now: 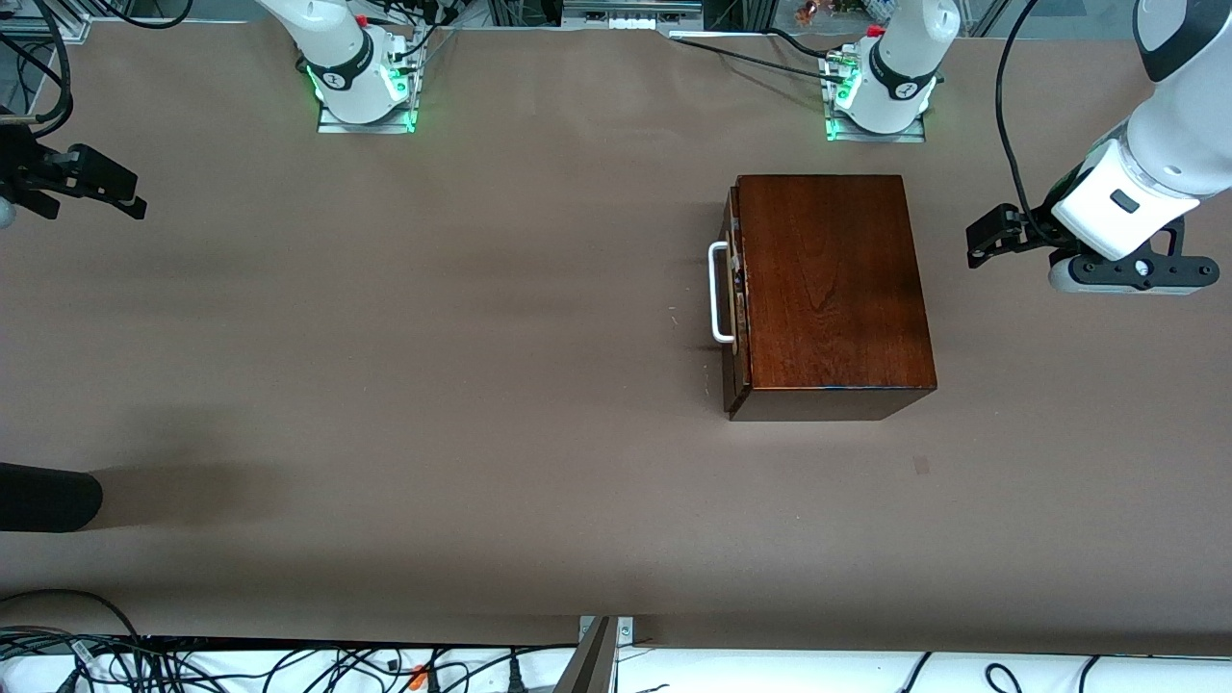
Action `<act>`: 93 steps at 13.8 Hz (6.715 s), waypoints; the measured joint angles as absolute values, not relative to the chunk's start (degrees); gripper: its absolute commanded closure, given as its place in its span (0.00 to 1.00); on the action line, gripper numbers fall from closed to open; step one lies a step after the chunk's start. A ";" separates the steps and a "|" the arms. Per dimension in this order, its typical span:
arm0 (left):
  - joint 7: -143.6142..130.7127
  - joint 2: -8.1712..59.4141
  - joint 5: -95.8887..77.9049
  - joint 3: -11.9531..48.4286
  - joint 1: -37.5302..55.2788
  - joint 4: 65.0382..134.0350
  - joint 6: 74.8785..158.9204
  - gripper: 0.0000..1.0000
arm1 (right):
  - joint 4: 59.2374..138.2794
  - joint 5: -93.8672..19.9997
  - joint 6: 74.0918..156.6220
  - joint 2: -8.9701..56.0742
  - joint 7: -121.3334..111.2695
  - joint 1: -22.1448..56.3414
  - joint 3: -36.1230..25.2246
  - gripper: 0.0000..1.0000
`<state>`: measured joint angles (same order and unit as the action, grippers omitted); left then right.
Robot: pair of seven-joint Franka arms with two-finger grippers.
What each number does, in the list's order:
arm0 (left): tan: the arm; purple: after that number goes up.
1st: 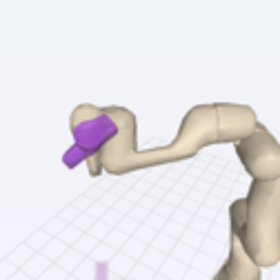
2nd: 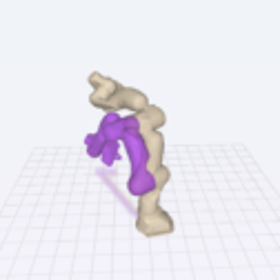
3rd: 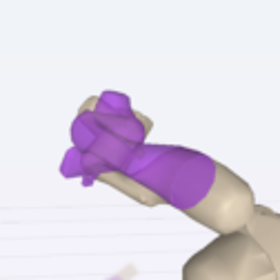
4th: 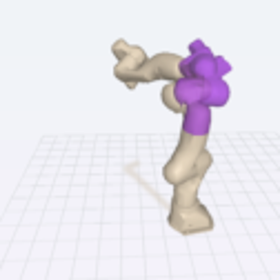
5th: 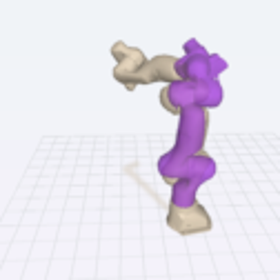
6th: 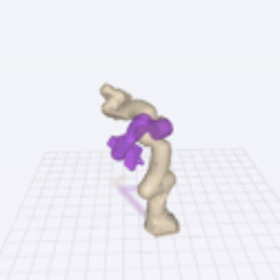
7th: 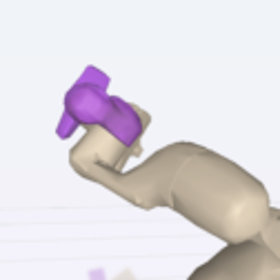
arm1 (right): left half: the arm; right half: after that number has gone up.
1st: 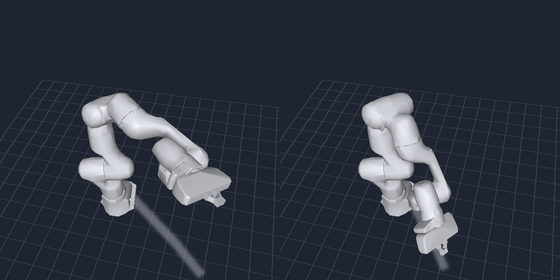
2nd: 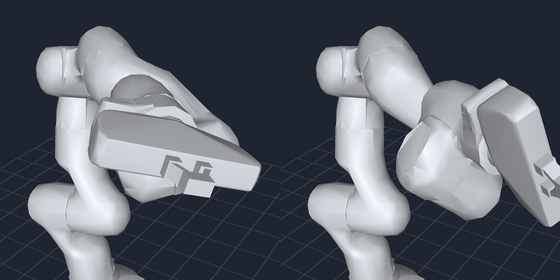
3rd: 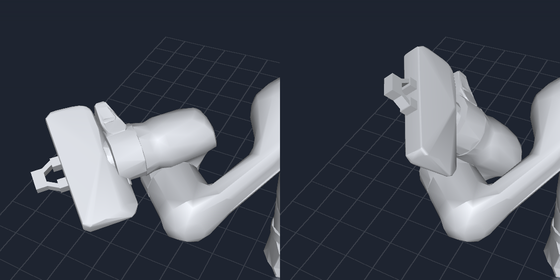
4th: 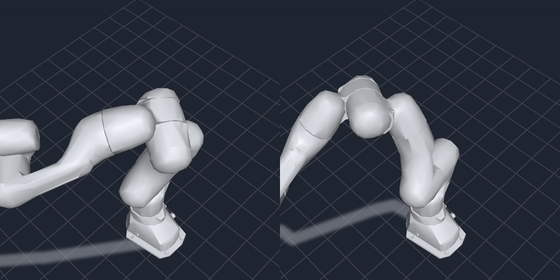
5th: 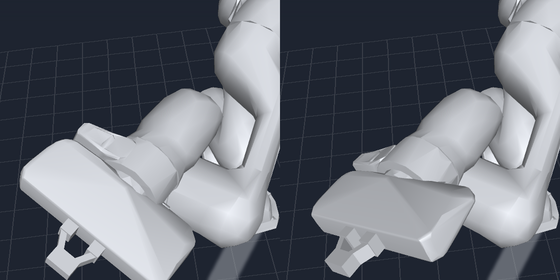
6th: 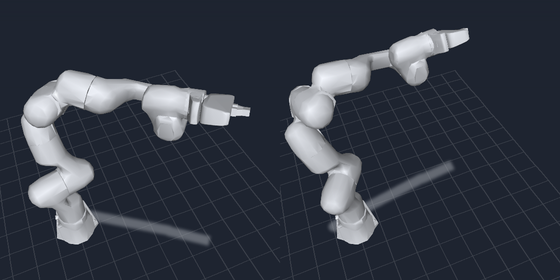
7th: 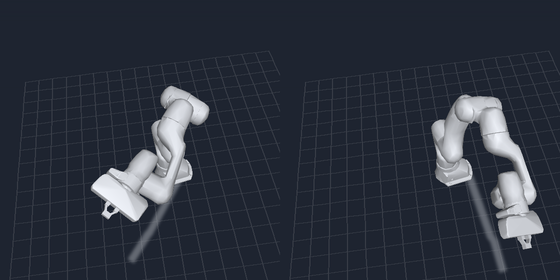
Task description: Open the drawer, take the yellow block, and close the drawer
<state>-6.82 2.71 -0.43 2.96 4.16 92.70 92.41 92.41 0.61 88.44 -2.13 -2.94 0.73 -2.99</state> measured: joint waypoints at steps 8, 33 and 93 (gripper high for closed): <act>-6.81 2.71 -0.43 2.97 4.16 92.70 92.41 0.00 | 92.41 0.61 88.44 -2.13 -2.94 0.73 -2.99 0.00; -37.52 30.18 9.31 3.71 38.20 82.77 102.18 0.00 | 92.37 0.61 88.45 -2.13 -2.95 0.73 -2.95 0.00; -43.55 35.86 5.65 2.56 44.11 85.63 115.51 0.00 | 92.37 0.61 88.43 -2.13 -2.95 0.73 -2.95 0.00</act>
